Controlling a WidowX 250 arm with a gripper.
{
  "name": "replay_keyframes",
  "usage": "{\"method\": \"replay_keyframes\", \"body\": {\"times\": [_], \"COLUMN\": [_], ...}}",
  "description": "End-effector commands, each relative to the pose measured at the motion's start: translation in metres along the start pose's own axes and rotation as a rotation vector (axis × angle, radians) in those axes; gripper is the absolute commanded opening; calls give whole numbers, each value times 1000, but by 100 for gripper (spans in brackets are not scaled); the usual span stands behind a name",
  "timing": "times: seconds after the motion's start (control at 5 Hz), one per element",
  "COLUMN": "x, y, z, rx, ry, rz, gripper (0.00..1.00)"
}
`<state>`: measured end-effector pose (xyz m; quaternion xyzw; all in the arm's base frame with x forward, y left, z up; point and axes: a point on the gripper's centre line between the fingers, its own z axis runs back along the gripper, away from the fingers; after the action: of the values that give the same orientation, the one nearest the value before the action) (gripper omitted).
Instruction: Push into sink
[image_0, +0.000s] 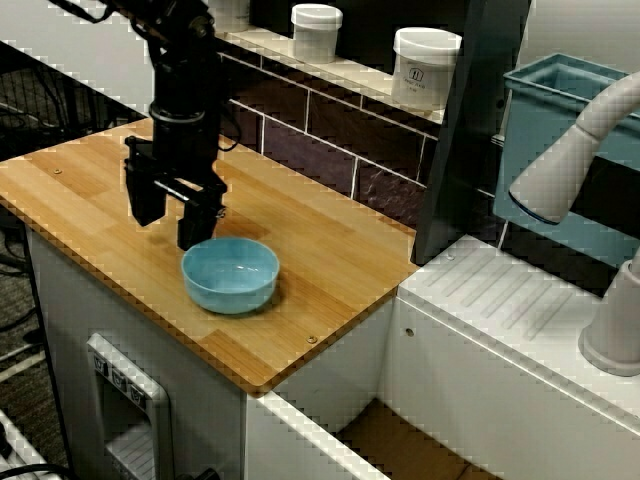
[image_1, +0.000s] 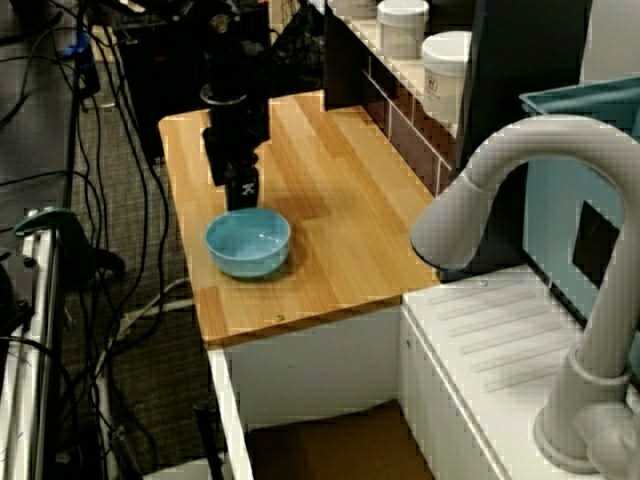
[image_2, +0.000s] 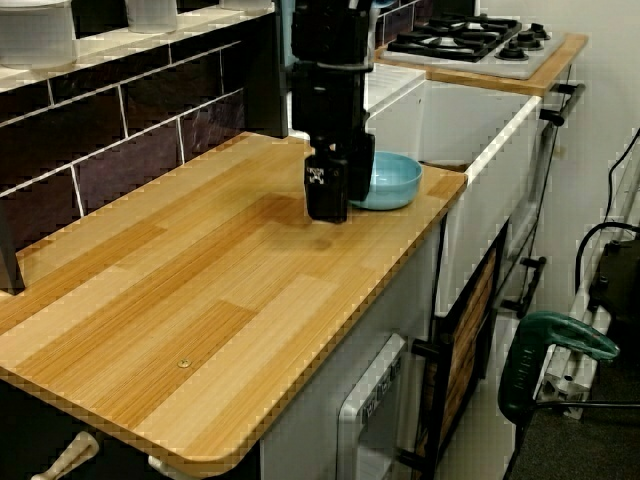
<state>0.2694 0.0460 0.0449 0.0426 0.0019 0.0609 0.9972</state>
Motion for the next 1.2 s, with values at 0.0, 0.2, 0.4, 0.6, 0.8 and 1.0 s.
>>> {"method": "replay_keyframes", "body": {"times": [0.0, 0.2, 0.4, 0.6, 0.8, 1.0], "x": [6, 6, 3, -3, -11, -15], "y": [-24, -9, 16, 27, 23, 9], "z": [28, 26, 20, 15, 6, -1], "rx": [-23, 1, 10, 22, 42, 58], "ry": [-35, -51, -70, -75, -73, -71], "rz": [-36, -14, 30, 47, 30, 0], "gripper": [100, 100, 100, 100, 100, 100]}}
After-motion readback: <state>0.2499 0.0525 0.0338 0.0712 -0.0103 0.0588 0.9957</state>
